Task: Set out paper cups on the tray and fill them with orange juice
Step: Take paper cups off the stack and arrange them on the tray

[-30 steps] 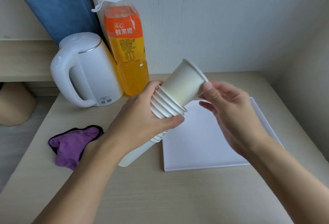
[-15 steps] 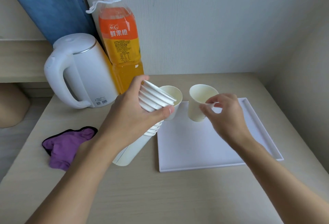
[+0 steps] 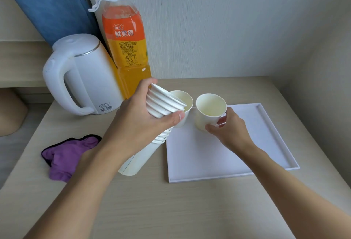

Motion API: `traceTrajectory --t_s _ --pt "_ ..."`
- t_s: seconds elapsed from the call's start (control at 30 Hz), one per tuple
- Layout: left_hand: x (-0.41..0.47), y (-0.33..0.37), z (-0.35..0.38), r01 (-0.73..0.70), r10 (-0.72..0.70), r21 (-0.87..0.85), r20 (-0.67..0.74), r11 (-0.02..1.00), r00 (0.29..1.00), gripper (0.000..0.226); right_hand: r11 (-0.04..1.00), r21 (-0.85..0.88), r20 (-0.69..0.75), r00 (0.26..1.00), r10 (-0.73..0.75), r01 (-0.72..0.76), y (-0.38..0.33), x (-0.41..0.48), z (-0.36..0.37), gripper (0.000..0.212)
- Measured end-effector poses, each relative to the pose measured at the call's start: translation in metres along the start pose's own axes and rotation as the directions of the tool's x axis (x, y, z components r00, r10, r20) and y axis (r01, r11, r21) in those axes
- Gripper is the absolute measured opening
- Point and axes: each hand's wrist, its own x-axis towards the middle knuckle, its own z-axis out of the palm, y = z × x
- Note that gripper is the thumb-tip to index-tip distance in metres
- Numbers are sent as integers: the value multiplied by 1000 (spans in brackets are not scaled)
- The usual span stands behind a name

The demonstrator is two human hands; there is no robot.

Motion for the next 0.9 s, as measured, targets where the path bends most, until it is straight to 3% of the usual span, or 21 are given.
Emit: traceTrajectory --t_s 0.2,0.33,0.9 --pt "0 -1 -1 -5 5 5 -4 1000 1000 85 998 64 -63 998 -18 22 3 8 7 56" --pt "0 -2 0 -11 11 4 1 1000 1000 86 997 70 -91 995 -27 33 5 10 12 46" --pt "-2 2 1 -8 8 -28 23 1000 1000 88 999 44 -80 996 -26 30 6 14 14 45"
